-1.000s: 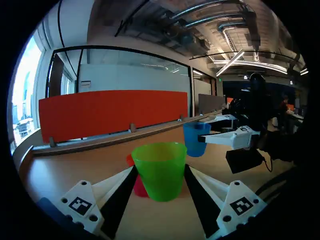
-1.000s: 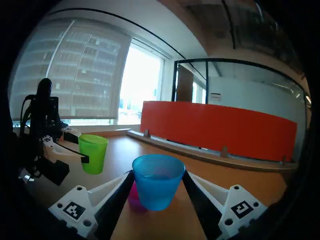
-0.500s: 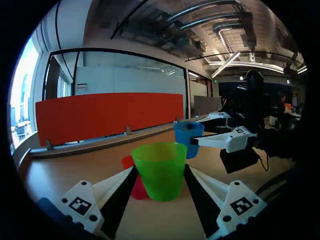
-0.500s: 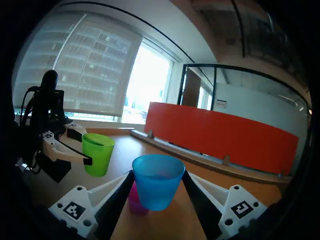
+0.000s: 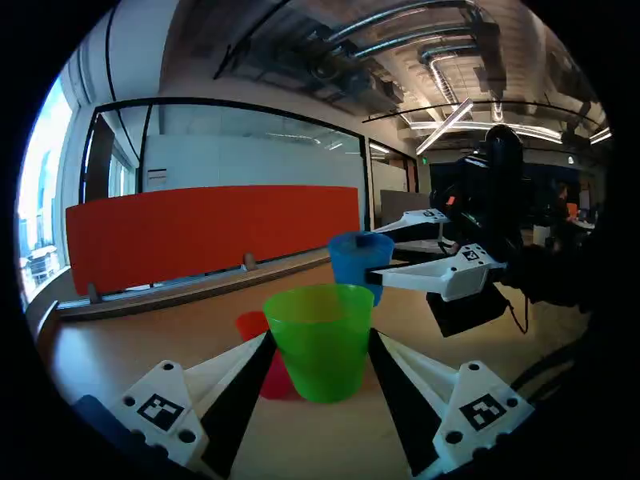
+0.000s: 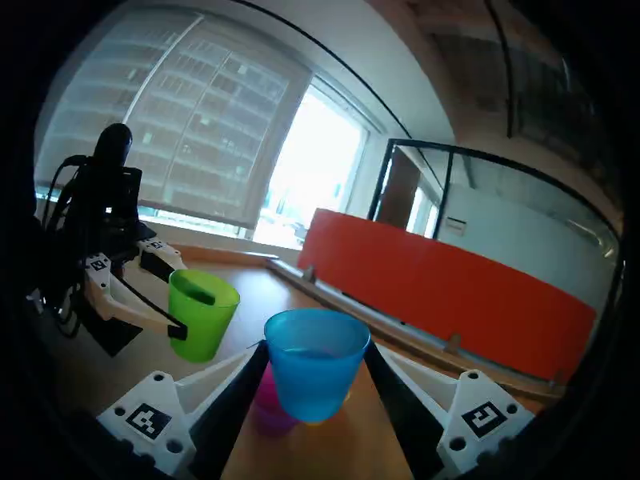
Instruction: Pour water
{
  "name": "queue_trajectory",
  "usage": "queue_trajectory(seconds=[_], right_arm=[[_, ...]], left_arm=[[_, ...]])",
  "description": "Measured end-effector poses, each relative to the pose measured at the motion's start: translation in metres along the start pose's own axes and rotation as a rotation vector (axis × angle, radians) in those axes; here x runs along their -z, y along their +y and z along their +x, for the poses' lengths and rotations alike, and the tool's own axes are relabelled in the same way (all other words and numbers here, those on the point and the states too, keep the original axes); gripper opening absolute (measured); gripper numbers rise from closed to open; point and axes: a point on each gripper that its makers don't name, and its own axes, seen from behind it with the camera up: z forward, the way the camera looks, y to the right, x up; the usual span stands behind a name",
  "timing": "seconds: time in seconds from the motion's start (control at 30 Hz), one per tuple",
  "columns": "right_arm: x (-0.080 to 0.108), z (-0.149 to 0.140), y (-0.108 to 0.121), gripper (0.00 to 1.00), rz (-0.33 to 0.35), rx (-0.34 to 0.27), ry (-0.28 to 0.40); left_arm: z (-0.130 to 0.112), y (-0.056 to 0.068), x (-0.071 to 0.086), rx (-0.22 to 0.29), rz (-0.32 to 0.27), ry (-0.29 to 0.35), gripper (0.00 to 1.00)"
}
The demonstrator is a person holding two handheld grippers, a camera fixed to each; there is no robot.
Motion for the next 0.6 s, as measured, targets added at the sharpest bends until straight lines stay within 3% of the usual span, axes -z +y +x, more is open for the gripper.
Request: queue_trajectory(seconds=[0.6], right_arm=[[-0.007,0.02,-0.008,0.9,0.041,0.148,0.031]], left_arm=[[0.003,0.011,0.0,-0.024,-0.03,0.01,0.83]])
